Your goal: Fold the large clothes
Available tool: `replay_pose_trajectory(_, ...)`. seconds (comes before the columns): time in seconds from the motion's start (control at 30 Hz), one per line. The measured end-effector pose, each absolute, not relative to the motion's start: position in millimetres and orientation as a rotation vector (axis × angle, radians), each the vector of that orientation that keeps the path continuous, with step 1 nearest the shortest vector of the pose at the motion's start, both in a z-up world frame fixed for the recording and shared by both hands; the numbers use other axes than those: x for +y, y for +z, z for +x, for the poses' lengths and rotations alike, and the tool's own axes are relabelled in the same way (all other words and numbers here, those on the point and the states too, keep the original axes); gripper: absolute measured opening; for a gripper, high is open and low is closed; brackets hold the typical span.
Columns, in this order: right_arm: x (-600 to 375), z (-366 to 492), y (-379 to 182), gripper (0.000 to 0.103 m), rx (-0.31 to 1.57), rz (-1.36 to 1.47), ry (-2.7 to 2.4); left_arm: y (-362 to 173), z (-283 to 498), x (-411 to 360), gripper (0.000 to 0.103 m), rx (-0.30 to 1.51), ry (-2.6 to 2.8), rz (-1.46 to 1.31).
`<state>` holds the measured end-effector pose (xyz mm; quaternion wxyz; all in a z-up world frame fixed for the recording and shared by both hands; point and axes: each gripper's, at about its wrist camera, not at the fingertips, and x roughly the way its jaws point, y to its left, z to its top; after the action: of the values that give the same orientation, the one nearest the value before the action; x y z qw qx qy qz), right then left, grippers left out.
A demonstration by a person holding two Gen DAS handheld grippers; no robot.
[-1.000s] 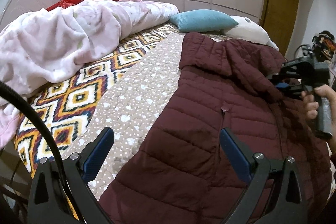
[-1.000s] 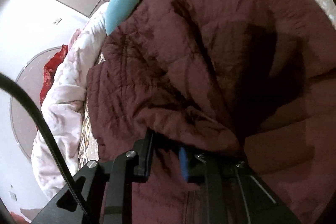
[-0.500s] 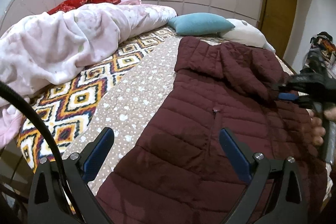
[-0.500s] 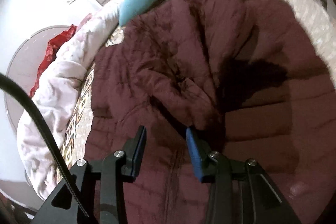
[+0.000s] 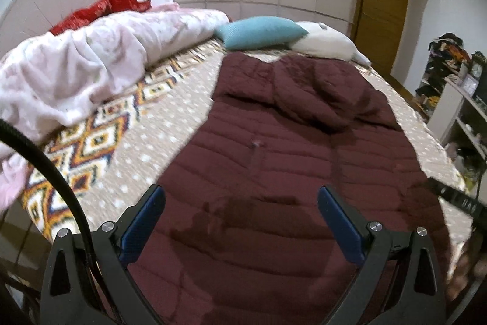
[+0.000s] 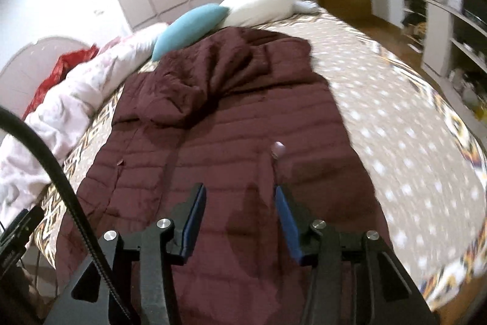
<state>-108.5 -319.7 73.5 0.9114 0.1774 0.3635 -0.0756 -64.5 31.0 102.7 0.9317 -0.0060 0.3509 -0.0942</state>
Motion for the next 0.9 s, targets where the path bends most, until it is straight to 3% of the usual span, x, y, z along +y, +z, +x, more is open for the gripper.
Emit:
replay_pose_trajectory(0.5,-306,-184,90,0.059,0.64,0.233,-0.197,117,-131,-18,0.1,0.675,-0.213,0.12)
replay_pose_trajectory(0.9,-283,-194,84,0.063,0.658,0.154,-0.182,118,-148,-38,0.1,0.65,-0.248,0.208)
